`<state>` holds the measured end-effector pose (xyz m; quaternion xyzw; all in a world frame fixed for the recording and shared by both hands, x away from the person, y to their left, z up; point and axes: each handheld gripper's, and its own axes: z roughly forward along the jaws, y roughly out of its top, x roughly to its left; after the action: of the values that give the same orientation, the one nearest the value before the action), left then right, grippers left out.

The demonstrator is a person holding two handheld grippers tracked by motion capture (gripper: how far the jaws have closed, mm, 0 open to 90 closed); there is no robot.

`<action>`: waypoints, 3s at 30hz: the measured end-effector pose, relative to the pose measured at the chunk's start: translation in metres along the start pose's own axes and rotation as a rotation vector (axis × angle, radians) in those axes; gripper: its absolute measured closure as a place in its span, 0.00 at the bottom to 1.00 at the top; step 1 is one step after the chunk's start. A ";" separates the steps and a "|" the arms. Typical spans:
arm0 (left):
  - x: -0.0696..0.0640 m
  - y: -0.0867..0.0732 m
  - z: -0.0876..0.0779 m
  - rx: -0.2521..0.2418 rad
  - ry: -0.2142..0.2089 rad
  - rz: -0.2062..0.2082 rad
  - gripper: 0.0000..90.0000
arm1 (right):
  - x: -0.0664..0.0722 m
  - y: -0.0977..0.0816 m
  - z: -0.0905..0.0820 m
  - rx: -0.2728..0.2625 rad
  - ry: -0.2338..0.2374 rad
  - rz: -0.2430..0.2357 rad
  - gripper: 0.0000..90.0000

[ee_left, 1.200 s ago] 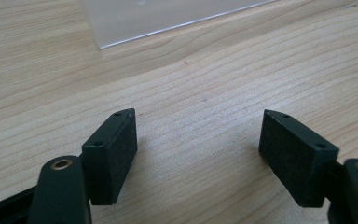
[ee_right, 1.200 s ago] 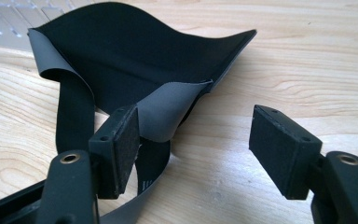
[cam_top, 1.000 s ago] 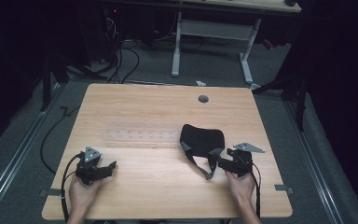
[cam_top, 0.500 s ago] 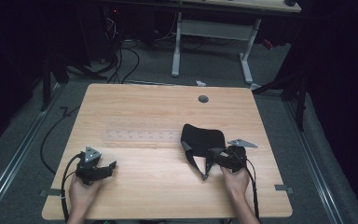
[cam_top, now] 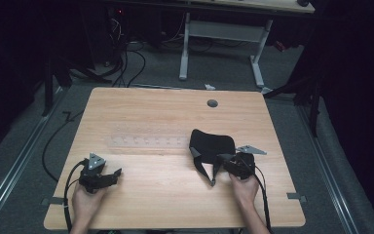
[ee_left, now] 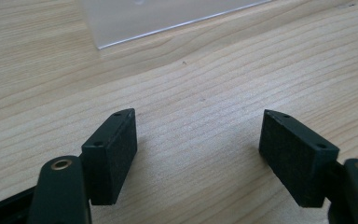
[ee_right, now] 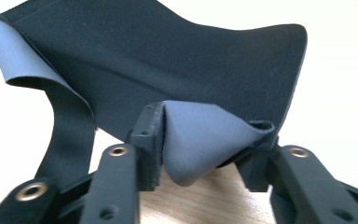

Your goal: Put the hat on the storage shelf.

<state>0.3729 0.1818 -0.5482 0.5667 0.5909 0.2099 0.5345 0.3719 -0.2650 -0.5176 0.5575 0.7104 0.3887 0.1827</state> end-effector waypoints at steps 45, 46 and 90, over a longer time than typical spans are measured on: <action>0.000 0.001 0.000 -0.004 -0.002 -0.008 0.35 | -0.024 0.001 -0.035 -0.099 0.090 0.122 0.94; 0.000 0.001 0.000 -0.004 -0.002 -0.008 0.35 | -0.024 0.001 -0.035 -0.099 0.090 0.122 0.94; -0.032 0.003 -0.024 0.007 -0.151 0.064 0.31 | 0.012 0.006 -0.078 -0.114 0.234 0.026 0.94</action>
<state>0.3465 0.1632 -0.5247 0.6012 0.5314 0.1814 0.5685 0.3182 -0.2811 -0.4613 0.5062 0.6963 0.4933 0.1251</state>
